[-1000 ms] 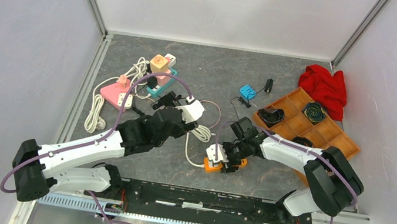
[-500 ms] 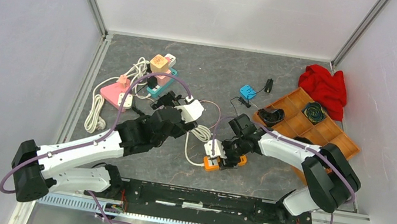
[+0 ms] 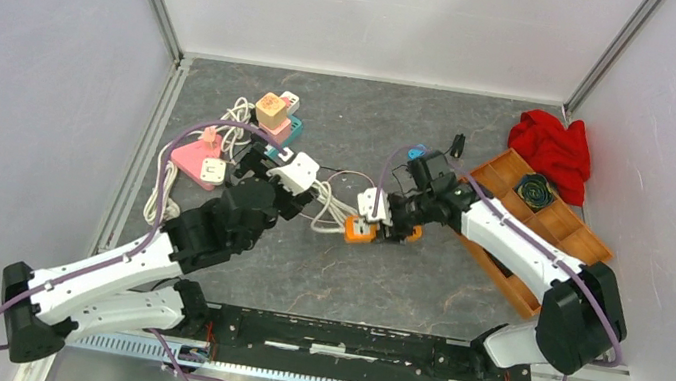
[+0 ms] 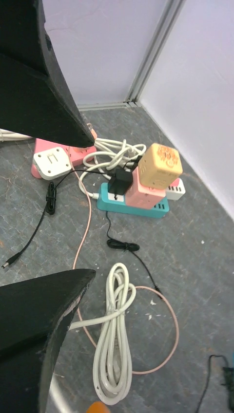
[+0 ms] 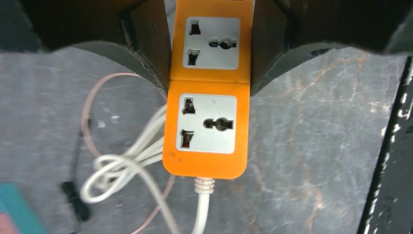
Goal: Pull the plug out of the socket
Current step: Pick up the socket from the center of the board, then place the socket at the center of the board.
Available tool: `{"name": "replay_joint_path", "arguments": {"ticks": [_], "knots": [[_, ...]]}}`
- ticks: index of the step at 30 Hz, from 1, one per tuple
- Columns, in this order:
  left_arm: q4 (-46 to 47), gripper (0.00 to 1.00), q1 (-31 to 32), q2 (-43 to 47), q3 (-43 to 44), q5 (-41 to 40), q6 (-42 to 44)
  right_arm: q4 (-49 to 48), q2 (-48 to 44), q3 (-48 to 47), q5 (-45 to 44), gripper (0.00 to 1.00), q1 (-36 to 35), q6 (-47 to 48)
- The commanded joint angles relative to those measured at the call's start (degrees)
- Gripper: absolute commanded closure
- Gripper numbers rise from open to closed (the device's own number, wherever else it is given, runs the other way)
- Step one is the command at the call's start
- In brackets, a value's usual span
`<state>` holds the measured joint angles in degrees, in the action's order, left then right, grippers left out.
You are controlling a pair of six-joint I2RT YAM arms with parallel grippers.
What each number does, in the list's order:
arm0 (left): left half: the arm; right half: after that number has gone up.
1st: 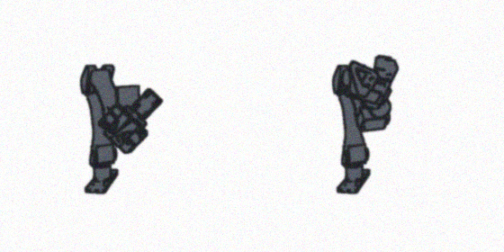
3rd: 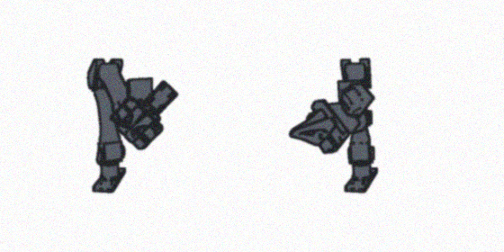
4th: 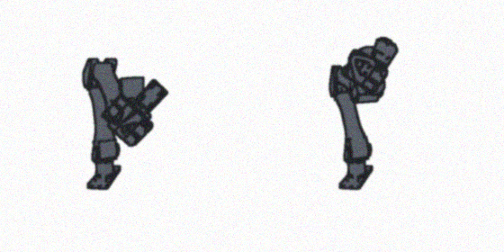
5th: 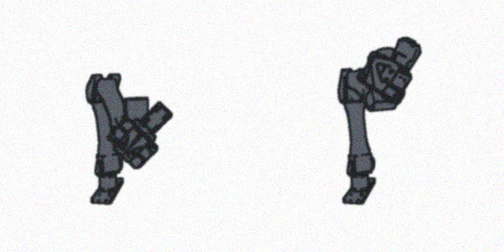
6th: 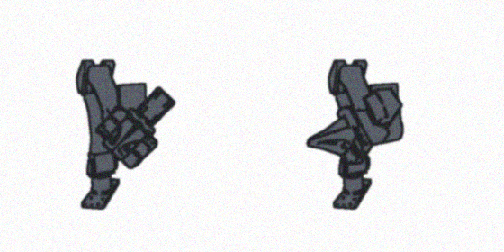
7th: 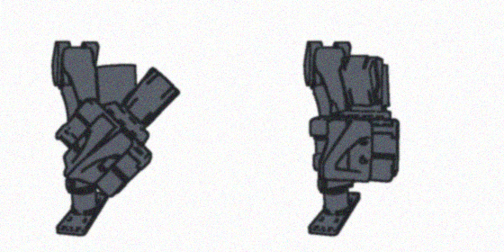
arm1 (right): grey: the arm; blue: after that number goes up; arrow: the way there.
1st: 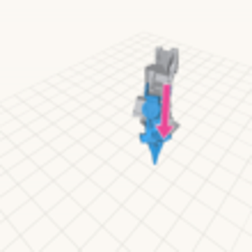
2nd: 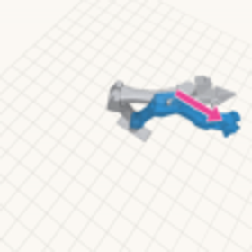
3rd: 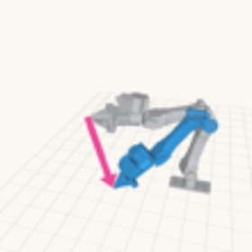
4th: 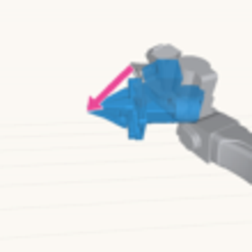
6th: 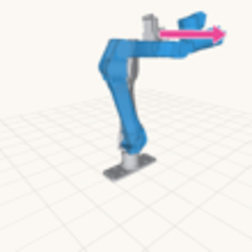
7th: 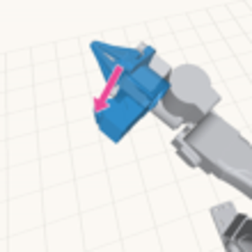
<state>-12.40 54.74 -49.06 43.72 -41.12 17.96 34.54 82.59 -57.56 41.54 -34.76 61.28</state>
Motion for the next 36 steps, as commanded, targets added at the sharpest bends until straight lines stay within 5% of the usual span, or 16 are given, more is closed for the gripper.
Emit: {"name": "replay_joint_path", "arguments": {"ticks": [1,13,23,36], "knots": [[5.4,0.0,-0.5,3.7,-1.0,-2.0,0.8,4.2,1.3,-13.3,1.6,1.0,1.5,-1.2],[4.0,0.0,-0.6,2.8,-0.1,0.9,0.0,1.1,6.3,-40.4,-6.4,1.0,4.1,-11.4],[5.0,0.0,-0.7,5.3,-0.6,0.8,-0.2,-12.3,9.6,-44.9,-13.6,1.0,9.6,-20.8],[4.5,0.0,-0.6,3.9,-0.4,2.7,0.0,-20.3,23.3,-50.9,-22.6,1.0,17.6,-21.9]]}}
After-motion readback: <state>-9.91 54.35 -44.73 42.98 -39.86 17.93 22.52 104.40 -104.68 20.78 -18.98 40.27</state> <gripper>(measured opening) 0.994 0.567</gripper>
